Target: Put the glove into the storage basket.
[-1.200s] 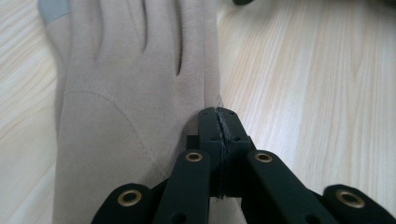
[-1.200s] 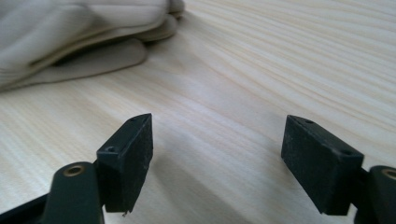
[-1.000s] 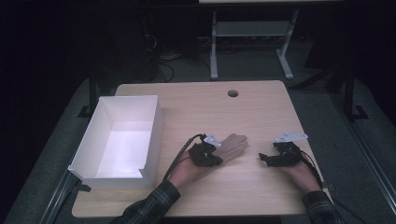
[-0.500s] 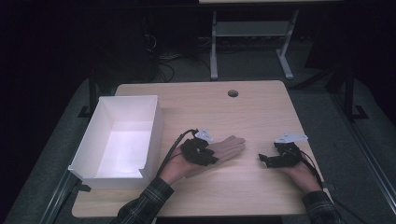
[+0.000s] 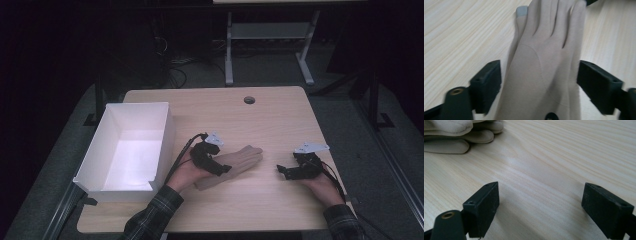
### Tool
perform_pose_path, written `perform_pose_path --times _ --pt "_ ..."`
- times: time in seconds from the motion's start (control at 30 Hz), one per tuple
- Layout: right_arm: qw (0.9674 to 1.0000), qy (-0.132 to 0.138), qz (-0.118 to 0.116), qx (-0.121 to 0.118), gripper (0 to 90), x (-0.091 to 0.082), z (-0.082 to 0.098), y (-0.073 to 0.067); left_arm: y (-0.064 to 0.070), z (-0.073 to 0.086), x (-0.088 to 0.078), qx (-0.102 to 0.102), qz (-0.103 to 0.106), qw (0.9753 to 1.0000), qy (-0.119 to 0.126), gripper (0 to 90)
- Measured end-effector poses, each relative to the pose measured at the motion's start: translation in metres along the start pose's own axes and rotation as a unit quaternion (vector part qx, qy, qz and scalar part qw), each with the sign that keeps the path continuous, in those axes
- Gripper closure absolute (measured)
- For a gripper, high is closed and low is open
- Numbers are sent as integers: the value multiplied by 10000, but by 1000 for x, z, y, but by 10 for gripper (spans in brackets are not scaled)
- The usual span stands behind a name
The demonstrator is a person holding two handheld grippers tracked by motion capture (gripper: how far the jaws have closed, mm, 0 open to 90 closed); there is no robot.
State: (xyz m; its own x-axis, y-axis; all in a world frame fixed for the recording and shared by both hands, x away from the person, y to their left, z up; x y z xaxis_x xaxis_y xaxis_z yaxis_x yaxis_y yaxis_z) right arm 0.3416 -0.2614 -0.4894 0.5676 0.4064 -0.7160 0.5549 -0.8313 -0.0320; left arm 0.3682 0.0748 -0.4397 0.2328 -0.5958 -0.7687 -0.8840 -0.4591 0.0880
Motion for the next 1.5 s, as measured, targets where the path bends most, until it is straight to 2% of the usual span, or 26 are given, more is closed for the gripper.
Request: perform_pose_path --times 0.07,0.2,0.33,0.4,0.43,0.5,0.63,0.83,0.9,0.93,1.0,1.07,1.13,1.23,1.37,1.5 --pt "10000 0 -6 1 143 0 0 0 -2 1 3 68 -23 9999 -77 145" --pt "10000 0 -9 -3 143 0 0 0 -1 4 10 152 -80 9998 -126 132" --pt "10000 3 -21 -28 143 0 0 0 1 5 16 337 -100 9990 -268 130" --pt "10000 9 -32 -45 143 0 0 0 3 6 22 317 -75 9990 -292 130" --pt "10000 9 -35 -47 143 0 0 0 2 7 23 383 -70 9986 -363 130" --pt "10000 10 -36 -48 143 0 0 0 2 8 27 379 -40 9982 -457 131" --pt "10000 11 -36 -48 143 0 0 0 0 11 29 301 67 9985 -454 133" --pt "10000 12 -36 -48 144 0 0 0 0 12 29 397 76 9981 -470 150" --pt "10000 11 -36 -48 143 0 0 0 3 12 27 432 175 9980 -421 222" --pt "10000 11 -36 -47 143 0 0 0 4 12 26 508 226 9976 -424 294" --pt "10000 10 -36 -44 144 0 0 0 7 13 24 493 362 9973 -395 426" --pt "10000 12 -36 -48 144 0 0 0 8 13 24 438 446 9974 -370 503" --pt "10000 12 -35 -49 144 0 0 0 8 13 23 376 615 9967 -386 613" --pt "10000 11 -35 -48 144 0 0 0 7 12 23 220 707 9964 -416 689" --pt "10000 11 -32 -46 145 0 0 0 6 12 23 59 772 9961 -414 716" --pt "10000 9 -32 -43 146 0 0 0 5 11 22 -1 839 9957 -381 721"
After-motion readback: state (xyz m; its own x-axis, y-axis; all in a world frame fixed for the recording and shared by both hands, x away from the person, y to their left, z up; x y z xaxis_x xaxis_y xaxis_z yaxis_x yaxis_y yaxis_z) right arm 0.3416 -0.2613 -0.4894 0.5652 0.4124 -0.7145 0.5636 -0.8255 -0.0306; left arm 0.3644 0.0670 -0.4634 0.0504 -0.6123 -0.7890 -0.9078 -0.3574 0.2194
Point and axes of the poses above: each handheld gripper's, and its own axes: x roughly forward along the jaws, z roughly out of its underside, y roughly to its right, the point moved 1 cm from there along x, roughly forward along the jaws, and after that the axes turned 2 degrees about -y, right-handed, at the moved point
